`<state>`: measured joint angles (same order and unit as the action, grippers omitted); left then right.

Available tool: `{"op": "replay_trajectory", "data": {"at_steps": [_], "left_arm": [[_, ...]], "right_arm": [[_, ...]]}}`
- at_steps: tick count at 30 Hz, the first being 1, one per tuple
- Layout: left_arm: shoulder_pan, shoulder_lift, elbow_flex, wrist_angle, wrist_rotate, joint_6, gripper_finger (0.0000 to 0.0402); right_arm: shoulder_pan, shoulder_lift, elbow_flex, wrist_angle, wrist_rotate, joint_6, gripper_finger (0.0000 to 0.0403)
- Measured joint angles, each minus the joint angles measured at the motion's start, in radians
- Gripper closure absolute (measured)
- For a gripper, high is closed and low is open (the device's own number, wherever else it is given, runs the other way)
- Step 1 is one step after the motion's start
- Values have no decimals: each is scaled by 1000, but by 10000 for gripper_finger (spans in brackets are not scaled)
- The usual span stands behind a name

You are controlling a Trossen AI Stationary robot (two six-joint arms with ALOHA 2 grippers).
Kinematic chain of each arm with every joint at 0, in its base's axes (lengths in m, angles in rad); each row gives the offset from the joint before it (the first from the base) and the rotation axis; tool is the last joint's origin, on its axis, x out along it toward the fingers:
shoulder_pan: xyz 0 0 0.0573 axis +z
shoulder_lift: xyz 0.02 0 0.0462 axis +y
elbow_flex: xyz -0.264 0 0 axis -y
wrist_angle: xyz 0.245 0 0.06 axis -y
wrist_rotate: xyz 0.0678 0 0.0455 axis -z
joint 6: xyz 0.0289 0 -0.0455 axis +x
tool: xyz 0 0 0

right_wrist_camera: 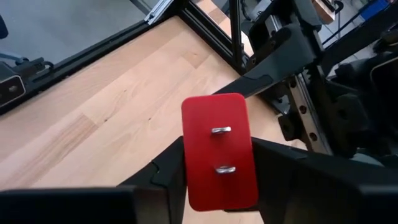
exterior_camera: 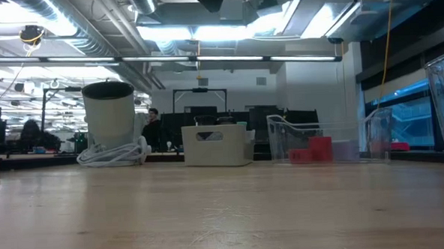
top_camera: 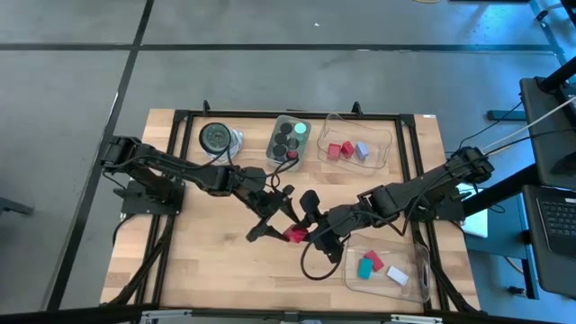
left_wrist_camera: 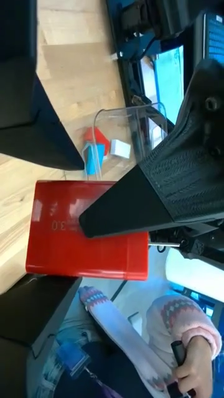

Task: Pick & Place Office items
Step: Put the red charger adapter into the top transparent bin

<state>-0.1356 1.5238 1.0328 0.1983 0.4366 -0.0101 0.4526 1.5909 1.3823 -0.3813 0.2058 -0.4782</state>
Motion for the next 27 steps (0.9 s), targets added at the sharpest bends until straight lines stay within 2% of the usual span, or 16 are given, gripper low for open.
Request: {"op": "replay_trajectory", "data": {"at_steps": [5, 12, 21, 24, 27], "left_arm": [[0, 0, 0, 11, -3, -18, 110], [37, -56, 0, -38, -22, -25, 106], [108, -227, 0, -270, -279, 20, 106], [118, -287, 0, -310, -386, -2, 106], [119, -347, 0, -345, -482, -24, 105]], "right_arm": [[0, 0, 0, 2, 0, 27, 271], [0, -3, 0, -55, 23, 137, 272], [-11, -118, -1, -343, 116, 431, 272], [-41, -177, -1, -457, 130, 521, 272], [-88, -226, -1, -587, 188, 597, 272]]}}
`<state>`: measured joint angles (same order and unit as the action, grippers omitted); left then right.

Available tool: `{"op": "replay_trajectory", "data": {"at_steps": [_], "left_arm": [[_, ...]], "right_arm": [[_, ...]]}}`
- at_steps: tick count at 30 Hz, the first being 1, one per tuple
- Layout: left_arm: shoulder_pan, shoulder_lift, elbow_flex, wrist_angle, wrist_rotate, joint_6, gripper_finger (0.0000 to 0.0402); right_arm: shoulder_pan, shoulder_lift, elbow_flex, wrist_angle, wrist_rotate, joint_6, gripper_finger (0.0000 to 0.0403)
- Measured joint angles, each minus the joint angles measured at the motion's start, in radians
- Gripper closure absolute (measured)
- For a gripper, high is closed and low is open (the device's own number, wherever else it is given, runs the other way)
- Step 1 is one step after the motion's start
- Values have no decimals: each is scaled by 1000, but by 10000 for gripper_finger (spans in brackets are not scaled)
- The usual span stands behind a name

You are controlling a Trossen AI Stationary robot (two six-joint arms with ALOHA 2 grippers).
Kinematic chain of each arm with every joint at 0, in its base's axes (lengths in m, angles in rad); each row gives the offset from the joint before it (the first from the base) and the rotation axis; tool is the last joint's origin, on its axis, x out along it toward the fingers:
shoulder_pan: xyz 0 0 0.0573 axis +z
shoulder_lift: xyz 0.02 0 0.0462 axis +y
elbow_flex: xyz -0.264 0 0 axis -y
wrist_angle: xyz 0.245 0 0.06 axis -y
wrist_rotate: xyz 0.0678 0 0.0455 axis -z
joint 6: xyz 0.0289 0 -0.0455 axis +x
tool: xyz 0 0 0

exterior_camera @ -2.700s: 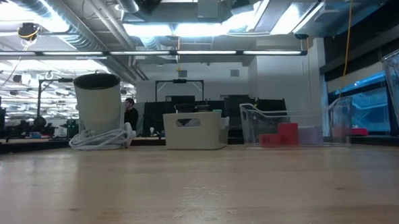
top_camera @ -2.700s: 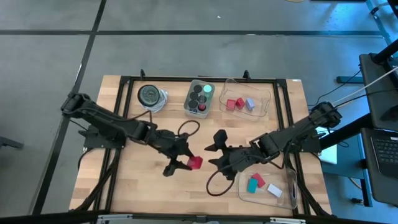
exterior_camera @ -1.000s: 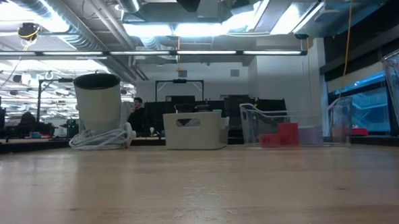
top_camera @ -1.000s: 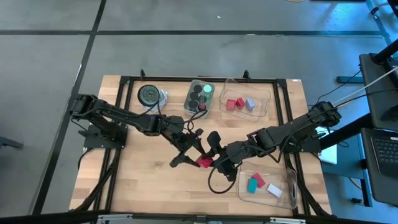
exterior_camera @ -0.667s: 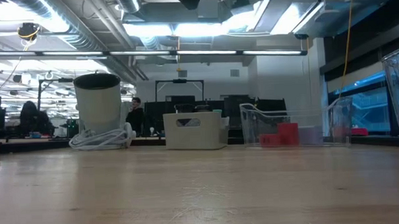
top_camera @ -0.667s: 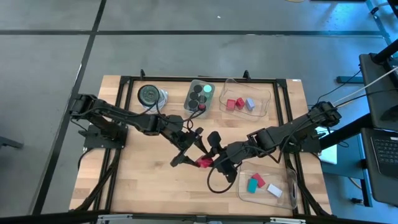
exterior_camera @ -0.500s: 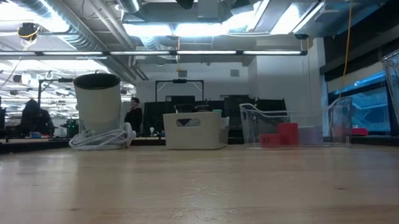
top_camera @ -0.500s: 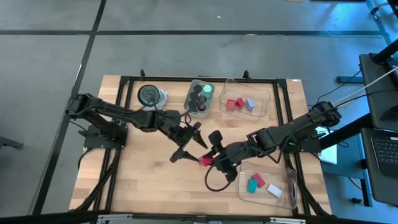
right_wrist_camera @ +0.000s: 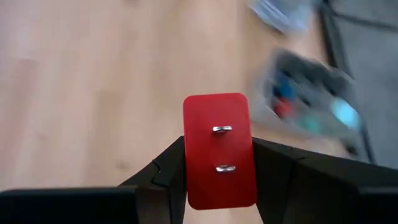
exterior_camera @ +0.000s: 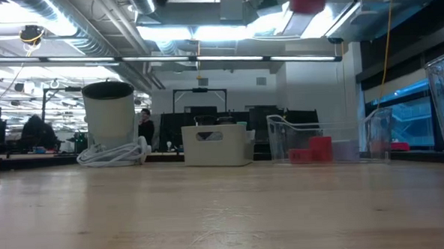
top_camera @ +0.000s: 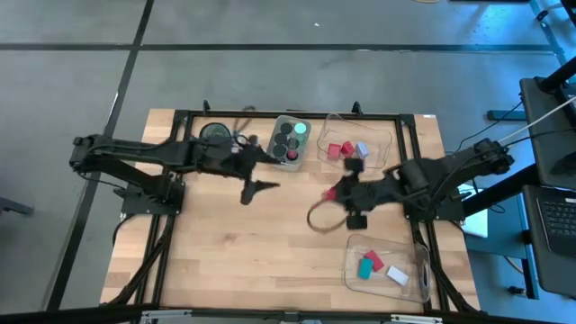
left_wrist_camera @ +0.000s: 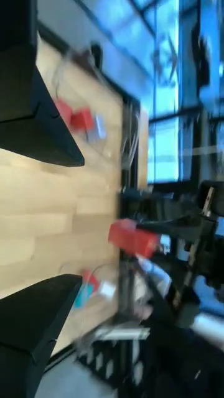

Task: Pick & Place Office items
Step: Put the red charger adapter into the top transparent bin

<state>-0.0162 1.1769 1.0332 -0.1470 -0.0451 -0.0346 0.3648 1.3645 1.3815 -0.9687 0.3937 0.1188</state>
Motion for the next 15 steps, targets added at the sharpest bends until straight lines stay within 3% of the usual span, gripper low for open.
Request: {"op": "replay_trajectory", "data": {"at_steps": [3, 8, 15], "left_arm": [[0, -56, 0, -48, -62, -34, 105], [-1, -128, 0, -117, -74, -112, 105], [-4, -187, 0, -234, -74, -165, 105]], "right_arm": [[-57, -40, 0, -113, 61, 52, 272], [-175, -101, -46, -210, 119, 95, 268], [-356, -217, -242, -208, 116, 145, 266]]}}
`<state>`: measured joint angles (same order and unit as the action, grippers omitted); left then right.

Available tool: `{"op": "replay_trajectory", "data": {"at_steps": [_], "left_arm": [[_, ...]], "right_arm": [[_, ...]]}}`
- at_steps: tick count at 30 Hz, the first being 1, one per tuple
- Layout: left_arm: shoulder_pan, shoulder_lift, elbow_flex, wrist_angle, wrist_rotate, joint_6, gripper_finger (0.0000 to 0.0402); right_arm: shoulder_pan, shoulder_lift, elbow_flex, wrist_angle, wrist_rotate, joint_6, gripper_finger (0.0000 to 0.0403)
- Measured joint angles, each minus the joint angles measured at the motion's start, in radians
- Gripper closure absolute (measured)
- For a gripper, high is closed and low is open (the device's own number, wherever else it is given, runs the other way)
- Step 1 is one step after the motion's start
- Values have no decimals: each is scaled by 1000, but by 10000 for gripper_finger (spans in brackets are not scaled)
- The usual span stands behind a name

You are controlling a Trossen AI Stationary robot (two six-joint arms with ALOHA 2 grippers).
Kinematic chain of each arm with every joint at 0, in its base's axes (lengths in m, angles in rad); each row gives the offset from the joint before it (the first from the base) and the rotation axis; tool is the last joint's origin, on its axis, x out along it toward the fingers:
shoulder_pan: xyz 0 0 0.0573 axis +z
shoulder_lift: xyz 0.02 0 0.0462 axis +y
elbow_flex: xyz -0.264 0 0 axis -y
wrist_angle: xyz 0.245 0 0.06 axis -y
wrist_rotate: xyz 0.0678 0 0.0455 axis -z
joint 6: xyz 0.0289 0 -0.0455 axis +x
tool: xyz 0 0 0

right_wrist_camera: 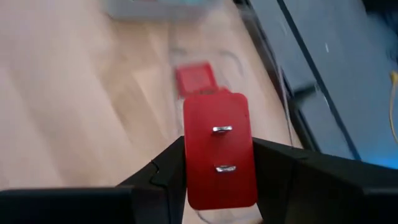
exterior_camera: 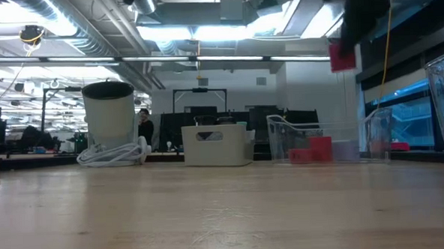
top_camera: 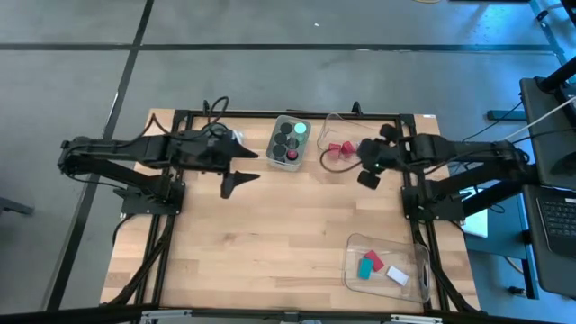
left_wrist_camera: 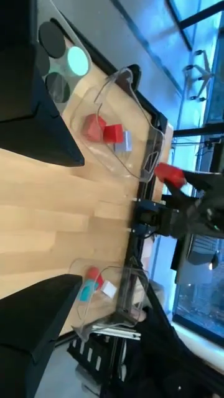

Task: Pick & Place Office items
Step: Put the red charger adapter into the top transparent bin

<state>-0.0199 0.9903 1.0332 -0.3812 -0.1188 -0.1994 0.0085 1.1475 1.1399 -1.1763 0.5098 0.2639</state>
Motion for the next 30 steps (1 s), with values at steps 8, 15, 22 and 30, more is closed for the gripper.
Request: {"op": "replay_trajectory", "data": {"at_steps": [8, 15, 22, 30], "left_arm": [[-14, -18, 0, -22, -3, 11, 105], [-14, -18, 0, -20, -3, 11, 105], [-14, -18, 0, -20, -3, 11, 105], [-14, -18, 0, -20, -3, 11, 105]], "right_arm": [[-148, -75, -200, 104, -1, 36, 265], [-284, -76, -341, 252, -28, 69, 264], [-410, -76, -451, 405, -112, 92, 264], [-515, -47, -480, 496, -145, 178, 264]]}}
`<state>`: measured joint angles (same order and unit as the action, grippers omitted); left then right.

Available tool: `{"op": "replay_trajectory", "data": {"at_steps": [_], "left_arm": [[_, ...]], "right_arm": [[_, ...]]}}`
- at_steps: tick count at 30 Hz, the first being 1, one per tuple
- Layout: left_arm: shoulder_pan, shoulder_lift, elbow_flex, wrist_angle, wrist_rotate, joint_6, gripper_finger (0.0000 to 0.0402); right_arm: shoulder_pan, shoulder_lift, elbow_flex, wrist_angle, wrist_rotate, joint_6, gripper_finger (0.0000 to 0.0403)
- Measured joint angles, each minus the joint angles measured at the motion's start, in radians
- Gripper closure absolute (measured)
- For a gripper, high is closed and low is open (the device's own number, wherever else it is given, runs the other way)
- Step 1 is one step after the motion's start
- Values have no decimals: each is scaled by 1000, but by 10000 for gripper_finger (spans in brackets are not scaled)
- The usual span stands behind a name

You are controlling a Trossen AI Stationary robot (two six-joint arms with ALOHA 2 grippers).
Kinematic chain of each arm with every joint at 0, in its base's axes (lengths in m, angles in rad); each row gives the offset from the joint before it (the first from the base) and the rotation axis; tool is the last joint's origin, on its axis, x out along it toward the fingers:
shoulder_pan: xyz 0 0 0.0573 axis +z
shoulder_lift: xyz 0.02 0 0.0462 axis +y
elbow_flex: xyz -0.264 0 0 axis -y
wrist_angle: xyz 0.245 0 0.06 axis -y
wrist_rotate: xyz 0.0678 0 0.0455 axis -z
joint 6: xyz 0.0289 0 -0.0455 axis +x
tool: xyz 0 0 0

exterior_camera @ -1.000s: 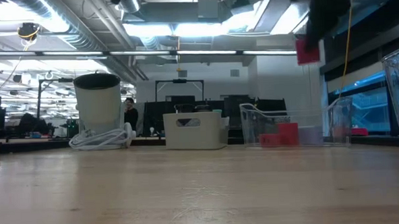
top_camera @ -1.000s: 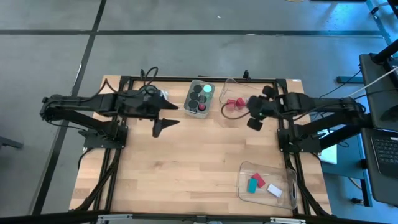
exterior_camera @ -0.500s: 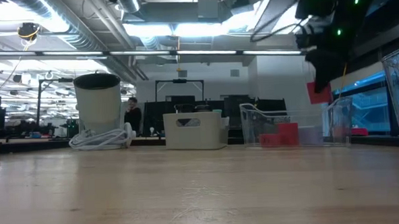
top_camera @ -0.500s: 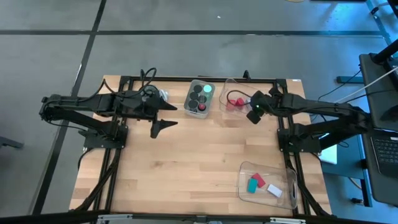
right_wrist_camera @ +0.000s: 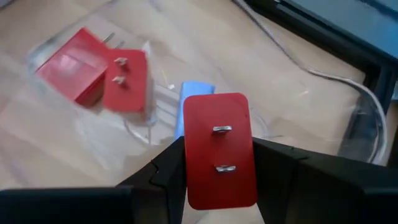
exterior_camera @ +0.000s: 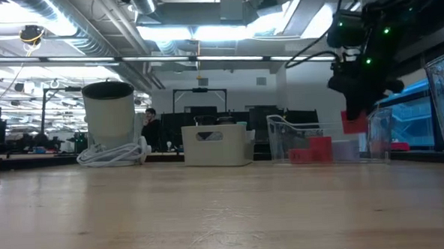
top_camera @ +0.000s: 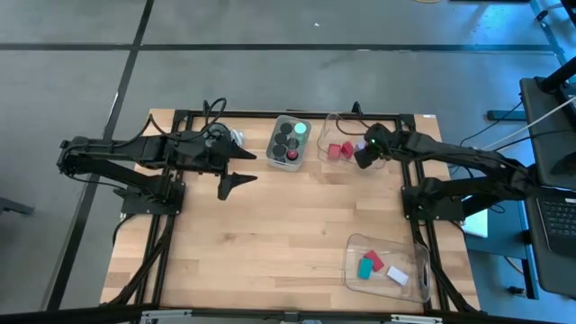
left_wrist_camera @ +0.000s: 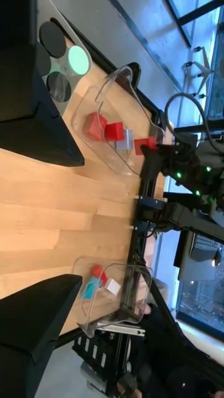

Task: Pick & Place Office items
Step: Put the red charger adapter into the top transparent bin

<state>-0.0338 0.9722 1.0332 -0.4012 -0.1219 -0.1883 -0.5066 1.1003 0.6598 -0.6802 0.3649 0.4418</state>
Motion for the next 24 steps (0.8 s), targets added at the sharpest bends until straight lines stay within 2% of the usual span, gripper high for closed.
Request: {"op": "replay_trajectory", "data": {"at_steps": [13, 24], "left_arm": [[0, 0, 0, -30, 0, 0, 105], [0, 1, 0, -47, 0, 0, 105]], "right_arm": [[-81, 138, 0, 150, 21, 15, 264], [-114, 145, 1, 165, 43, -4, 264]]}}
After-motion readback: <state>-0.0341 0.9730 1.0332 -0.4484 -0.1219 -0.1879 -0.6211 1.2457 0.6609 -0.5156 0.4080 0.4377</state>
